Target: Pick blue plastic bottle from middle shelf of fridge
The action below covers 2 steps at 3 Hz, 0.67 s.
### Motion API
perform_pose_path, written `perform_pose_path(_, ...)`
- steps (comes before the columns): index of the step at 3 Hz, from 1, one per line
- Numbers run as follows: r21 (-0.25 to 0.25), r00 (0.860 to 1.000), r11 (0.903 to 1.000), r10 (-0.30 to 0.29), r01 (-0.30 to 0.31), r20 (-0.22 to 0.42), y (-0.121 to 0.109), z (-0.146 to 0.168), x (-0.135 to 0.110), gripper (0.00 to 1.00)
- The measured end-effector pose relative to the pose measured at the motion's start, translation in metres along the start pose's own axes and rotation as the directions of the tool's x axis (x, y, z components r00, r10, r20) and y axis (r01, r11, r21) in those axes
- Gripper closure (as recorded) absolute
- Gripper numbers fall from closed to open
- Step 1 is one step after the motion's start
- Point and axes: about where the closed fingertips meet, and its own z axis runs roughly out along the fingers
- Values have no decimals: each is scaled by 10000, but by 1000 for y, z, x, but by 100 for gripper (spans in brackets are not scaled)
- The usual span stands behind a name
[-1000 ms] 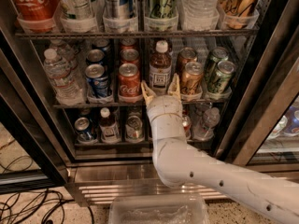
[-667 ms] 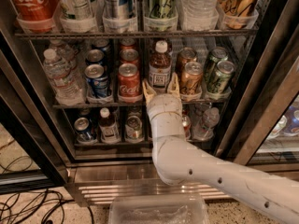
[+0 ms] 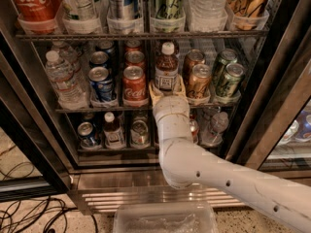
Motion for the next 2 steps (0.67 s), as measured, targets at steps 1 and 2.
perform_pose_path(1,-1,10000,10000,2,-2,-3,0,0,0,83)
perform_pose_path(2,1,10000,10000,4,-4,-3,0,0,0,100)
